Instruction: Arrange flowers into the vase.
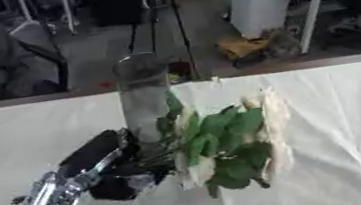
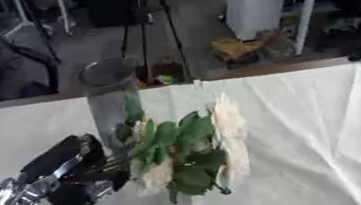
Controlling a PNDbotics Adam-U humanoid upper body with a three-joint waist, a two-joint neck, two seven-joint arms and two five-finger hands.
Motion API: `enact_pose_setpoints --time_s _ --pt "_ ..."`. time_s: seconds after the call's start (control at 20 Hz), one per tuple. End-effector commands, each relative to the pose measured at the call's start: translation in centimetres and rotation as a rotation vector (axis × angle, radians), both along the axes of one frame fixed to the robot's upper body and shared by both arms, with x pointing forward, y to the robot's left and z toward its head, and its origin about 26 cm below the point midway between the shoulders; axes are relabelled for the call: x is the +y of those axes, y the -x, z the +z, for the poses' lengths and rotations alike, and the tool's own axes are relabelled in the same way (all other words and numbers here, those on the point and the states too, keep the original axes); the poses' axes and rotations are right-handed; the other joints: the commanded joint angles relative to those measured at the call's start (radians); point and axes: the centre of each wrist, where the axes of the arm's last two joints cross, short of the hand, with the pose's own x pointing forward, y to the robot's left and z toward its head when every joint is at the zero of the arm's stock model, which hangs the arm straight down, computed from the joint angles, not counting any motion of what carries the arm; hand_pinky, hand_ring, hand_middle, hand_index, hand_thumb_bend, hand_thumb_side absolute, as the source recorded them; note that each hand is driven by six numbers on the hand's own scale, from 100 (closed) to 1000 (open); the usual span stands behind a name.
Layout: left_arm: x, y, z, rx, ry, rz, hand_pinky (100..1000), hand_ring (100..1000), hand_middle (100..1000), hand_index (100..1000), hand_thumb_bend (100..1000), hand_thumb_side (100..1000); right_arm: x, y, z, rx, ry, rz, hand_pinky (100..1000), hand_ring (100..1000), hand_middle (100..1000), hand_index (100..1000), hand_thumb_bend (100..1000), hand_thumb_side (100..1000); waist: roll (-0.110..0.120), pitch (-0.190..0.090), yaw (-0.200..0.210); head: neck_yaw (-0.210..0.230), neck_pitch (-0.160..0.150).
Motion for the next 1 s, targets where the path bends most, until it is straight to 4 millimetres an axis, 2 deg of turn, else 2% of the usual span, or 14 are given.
enact_pose_setpoints --time_s 0.05,0.2,0.75,1.0 --pt "0.4 0.1 2.5 -0.058 0.02 -0.001 100 100 100 232 373 787 -0.5 -0.1 1.7 -0.042 0.012 -0.006 791 798 658 762 100 840 -0.002 -0.011 0.0 -0.001 -0.002" --pt "0.4 0.3 3.9 -0.072 0.08 -0.004 100 100 100 230 373 771 -0.5 -0.1 1.7 -0.043 0.012 -0.005 791 798 659 762 100 840 -0.002 -0.012 0.001 -0.001 -0.003" --pt "1.6 0.0 12.8 -0.117 0.394 0.017 100 100 100 221 384 693 -0.3 -0.2 1.5 -0.041 0.009 0.0 791 798 659 762 100 839 -0.009 -0.016 -0.006 0.002 -0.013" --pt "2.0 -1.2 14.4 -0.09 0.489 0.042 100 100 100 220 373 704 0.1 -0.4 1.5 -0.042 0.006 0.01 791 798 659 762 100 839 -0.014 -0.015 -0.019 0.011 -0.02"
